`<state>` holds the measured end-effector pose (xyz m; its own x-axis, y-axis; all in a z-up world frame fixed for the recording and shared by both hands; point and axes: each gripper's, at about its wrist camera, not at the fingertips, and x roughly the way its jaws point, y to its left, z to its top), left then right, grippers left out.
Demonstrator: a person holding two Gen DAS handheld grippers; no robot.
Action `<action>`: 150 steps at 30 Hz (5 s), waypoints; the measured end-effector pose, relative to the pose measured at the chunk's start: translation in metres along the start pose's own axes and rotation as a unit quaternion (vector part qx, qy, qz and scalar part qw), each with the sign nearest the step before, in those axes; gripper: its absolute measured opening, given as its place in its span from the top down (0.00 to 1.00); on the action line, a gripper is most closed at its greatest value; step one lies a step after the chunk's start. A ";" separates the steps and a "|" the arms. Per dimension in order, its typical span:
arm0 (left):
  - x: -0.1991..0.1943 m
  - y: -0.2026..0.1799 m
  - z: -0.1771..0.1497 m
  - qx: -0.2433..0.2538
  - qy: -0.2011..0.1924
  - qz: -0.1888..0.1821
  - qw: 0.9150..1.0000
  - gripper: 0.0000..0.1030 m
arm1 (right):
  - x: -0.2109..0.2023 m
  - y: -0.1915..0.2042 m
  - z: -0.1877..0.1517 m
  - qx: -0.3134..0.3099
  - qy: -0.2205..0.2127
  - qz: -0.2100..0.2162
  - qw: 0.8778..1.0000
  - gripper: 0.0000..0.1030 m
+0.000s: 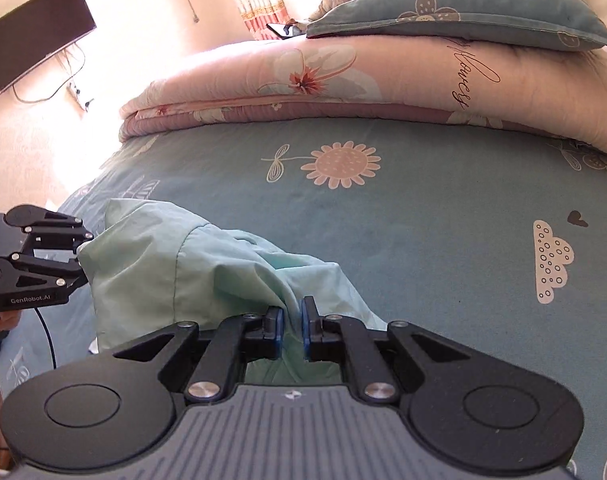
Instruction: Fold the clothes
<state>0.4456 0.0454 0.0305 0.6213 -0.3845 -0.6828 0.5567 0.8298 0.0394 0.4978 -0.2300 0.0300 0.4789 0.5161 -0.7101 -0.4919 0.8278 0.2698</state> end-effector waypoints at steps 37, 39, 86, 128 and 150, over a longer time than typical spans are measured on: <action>-0.021 -0.094 -0.090 0.165 0.098 -0.012 0.981 0.63 | -0.031 0.099 -0.140 -0.356 0.111 -0.030 0.927 0.52; -0.014 -0.096 -0.081 0.169 0.096 -0.041 0.980 0.56 | -0.030 0.105 -0.131 -0.358 0.098 0.001 0.929 0.38; 0.009 -0.129 -0.089 0.238 0.118 -0.100 0.959 0.76 | 0.019 0.160 -0.192 -0.574 0.109 -0.057 0.809 0.41; 0.076 -0.050 -0.091 -0.040 0.138 -0.012 0.990 0.47 | 0.089 0.024 -0.115 -0.021 0.092 -0.110 0.989 0.51; 0.153 0.127 -0.068 -0.426 0.169 -0.068 0.886 0.75 | 0.115 -0.111 -0.056 0.300 0.062 0.014 0.952 0.64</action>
<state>0.5740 0.1192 -0.1187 0.2993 -0.4815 -0.8237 -0.0946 0.8441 -0.5278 0.5666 -0.2744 -0.1183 0.3645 0.5401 -0.7585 0.0186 0.8102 0.5859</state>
